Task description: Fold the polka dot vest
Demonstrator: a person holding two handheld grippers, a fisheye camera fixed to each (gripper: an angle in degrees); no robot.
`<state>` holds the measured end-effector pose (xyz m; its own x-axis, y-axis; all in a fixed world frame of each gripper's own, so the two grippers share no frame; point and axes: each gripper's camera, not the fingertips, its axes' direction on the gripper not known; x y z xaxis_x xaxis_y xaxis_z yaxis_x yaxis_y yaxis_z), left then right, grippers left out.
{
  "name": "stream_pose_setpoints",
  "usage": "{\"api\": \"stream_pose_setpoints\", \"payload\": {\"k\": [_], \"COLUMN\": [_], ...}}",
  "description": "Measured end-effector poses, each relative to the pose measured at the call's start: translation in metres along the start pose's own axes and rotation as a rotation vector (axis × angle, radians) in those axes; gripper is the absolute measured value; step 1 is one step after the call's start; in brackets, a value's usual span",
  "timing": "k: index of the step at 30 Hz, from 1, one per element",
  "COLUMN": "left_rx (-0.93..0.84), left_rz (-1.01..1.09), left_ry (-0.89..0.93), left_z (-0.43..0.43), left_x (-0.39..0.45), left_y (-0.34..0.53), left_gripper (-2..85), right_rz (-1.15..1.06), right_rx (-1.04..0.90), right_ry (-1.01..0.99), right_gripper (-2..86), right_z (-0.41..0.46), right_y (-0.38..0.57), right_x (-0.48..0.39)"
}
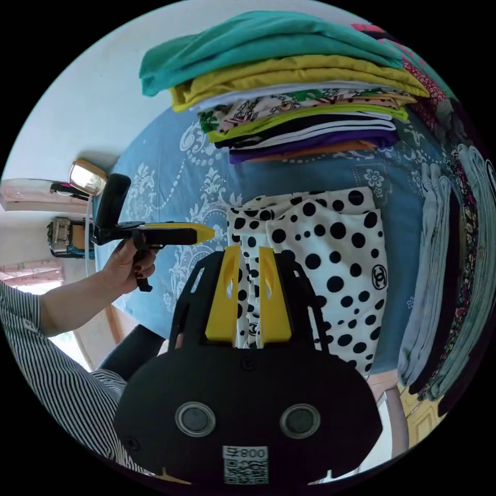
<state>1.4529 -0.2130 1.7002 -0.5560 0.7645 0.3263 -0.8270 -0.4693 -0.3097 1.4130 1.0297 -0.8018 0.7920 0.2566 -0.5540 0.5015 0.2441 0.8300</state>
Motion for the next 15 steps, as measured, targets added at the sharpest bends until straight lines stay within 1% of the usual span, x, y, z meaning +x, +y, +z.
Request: {"api": "stream_pose_setpoints", "payload": {"k": [5, 9, 12, 15], "left_rx": [0.006, -0.009, 0.018, 0.056], "left_rz": [0.017, 0.029, 0.023, 0.037], "left_ry": [-0.013, -0.033, 0.011, 0.085], "left_z": [-0.003, -0.013, -0.040, -0.078], "left_x": [0.011, 0.024, 0.031, 0.045], "left_y": [0.011, 0.035, 0.066, 0.106], "left_gripper": [6.8, 4.4, 3.3, 2.8], "right_rz": [-0.013, 0.010, 0.012, 0.003], "right_rx": [-0.016, -0.008, 0.003, 0.017], "right_ry": [0.113, 0.189, 0.220, 0.206], "right_gripper": [7.5, 6.1, 3.6, 1.8], "right_z": [0.024, 0.034, 0.031, 0.021], "right_y": [0.017, 0.040, 0.064, 0.093], "right_x": [-0.054, -0.092, -0.117, -0.139]}}
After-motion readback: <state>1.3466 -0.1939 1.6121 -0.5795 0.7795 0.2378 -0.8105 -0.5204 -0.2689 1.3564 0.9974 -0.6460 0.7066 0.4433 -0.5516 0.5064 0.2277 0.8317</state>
